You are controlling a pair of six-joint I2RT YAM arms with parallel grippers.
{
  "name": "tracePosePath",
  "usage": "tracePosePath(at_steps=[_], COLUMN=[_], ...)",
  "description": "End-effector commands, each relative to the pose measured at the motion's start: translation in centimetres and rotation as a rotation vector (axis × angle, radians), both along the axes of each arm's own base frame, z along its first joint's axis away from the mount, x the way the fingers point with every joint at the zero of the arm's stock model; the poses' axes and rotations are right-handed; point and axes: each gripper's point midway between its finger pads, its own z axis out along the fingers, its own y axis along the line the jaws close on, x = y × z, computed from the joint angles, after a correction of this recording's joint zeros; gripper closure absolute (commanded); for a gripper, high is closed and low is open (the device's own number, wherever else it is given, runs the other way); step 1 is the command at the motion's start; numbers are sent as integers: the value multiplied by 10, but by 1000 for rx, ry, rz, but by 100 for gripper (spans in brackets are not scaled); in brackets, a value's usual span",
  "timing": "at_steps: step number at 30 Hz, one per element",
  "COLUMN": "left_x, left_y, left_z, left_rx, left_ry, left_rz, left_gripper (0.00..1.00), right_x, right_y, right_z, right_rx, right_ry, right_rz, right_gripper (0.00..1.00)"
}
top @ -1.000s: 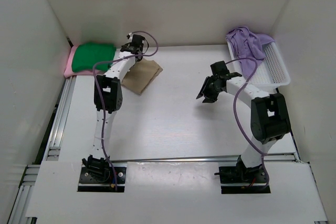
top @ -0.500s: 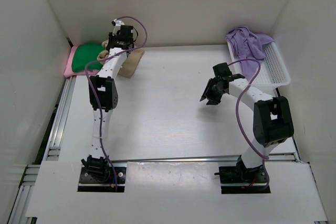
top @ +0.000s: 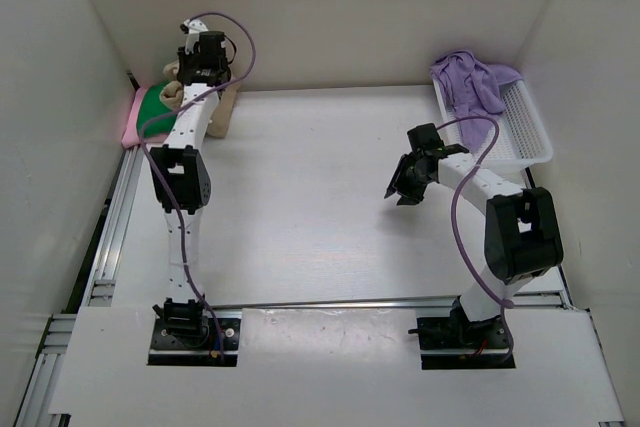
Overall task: Fold and stack the t-shirts
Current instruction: Put the neatly folded tshirt into the corner of the board with the left arm
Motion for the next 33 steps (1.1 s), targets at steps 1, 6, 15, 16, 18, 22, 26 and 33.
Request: tracePosePath(at_steps=[1, 6, 15, 16, 18, 22, 26, 33], left_x=[-14, -17, -10, -9, -10, -21, -34, -52], left_y=[8, 39, 147, 155, 165, 147, 121, 51], left_z=[95, 79, -18, -19, -26, -17, 25, 51], left_rx=[-21, -13, 18, 25, 35, 23, 8, -62], left_ry=[-209, -175, -73, -99, -103, -63, -93, -78], left_rz=[13, 65, 267, 291, 324, 277, 216, -7], left_gripper=[90, 90, 41, 41, 33, 29, 19, 0], right_x=[1, 3, 11, 12, 11, 28, 51, 135], right_y=[-5, -5, -1, -1, -1, 5, 3, -89], right_z=[10, 8, 12, 14, 13, 41, 92, 178], right_rx=[-13, -19, -24, -24, -27, -4, -19, -161], right_ry=[-35, -30, -25, -23, -13, -97, -221, -440], right_rz=[1, 10, 40, 40, 40, 65, 114, -129], right_gripper=[54, 53, 53, 53, 53, 53, 52, 35])
